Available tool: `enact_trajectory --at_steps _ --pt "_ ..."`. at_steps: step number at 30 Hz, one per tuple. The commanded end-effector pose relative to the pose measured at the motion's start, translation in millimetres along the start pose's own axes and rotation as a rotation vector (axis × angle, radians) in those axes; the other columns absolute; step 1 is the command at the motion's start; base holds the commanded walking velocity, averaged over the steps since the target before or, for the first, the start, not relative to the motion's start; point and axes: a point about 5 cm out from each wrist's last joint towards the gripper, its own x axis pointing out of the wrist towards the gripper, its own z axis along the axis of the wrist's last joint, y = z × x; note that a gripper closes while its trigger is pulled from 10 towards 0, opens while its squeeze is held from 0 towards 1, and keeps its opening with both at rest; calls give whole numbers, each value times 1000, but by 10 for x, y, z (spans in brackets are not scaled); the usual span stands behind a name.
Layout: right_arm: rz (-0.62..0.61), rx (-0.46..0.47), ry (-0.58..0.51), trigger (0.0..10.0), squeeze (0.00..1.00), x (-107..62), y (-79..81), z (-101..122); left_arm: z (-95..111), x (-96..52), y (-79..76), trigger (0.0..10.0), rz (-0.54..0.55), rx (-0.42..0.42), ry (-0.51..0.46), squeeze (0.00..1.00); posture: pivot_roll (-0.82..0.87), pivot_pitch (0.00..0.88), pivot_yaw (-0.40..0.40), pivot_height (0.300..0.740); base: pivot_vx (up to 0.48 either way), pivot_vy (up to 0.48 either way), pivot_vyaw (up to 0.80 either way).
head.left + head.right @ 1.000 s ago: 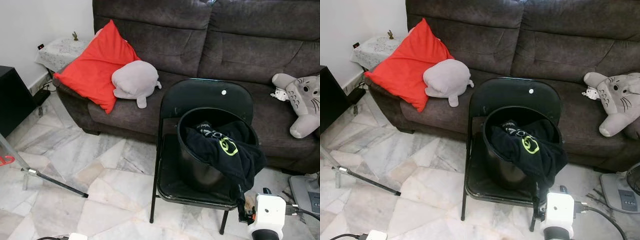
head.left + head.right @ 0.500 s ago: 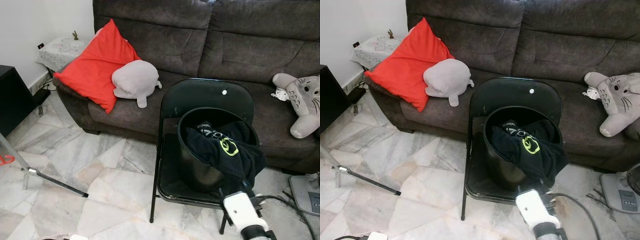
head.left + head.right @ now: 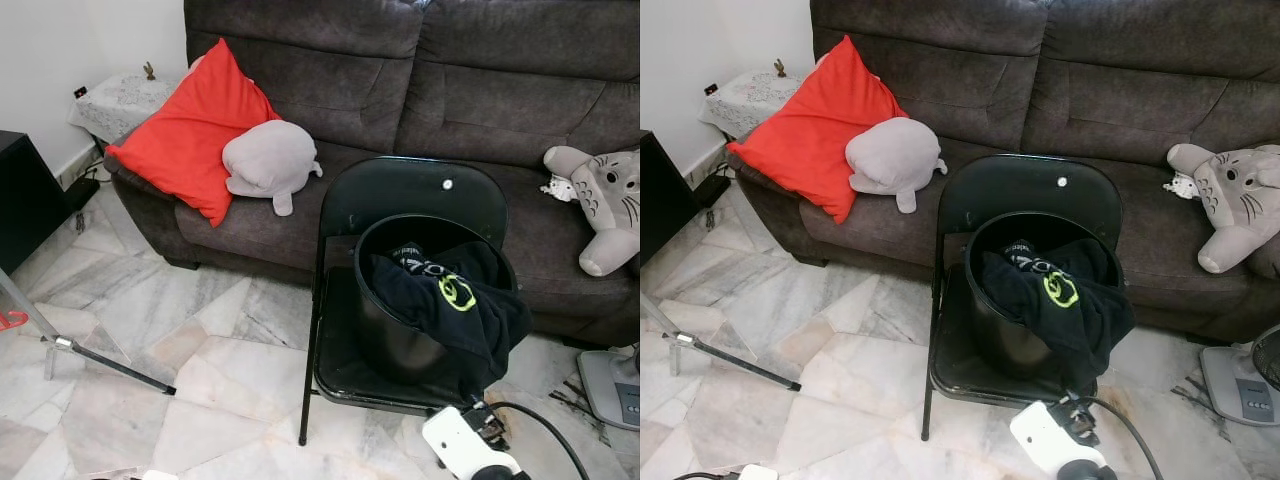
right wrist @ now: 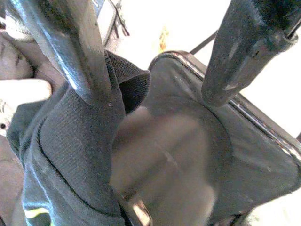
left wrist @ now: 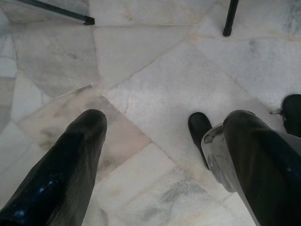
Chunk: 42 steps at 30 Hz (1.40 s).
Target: Hang hanger
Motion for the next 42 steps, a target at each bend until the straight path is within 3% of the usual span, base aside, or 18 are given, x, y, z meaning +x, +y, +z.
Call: enact_trajectory --at_steps 1,10,19,23,42 --pt "-14 -8 34 10000 0 -23 2 -57 -98 -29 -20 10000 -12 18 46 0 -123 137 -2 740 0 0 0" --pt "-110 -17 43 10000 0 -24 -95 -61 -73 -14 -20 10000 -11 14 45 0 -127 159 2 740 0 0 0" --pt "-144 -6 74 10000 0 -164 -113 -125 -35 6 -32 10000 -14 16 41 0 -135 163 2 740 0 0 0" --pt "-200 59 70 10000 0 -192 -176 -117 -31 8 -38 10000 -17 16 41 0 -137 166 2 740 0 0 0" --pt "-158 53 71 10000 0 15 -94 -146 -77 -10 -55 10000 -22 17 53 0 -129 137 -2 740 0 0 0"
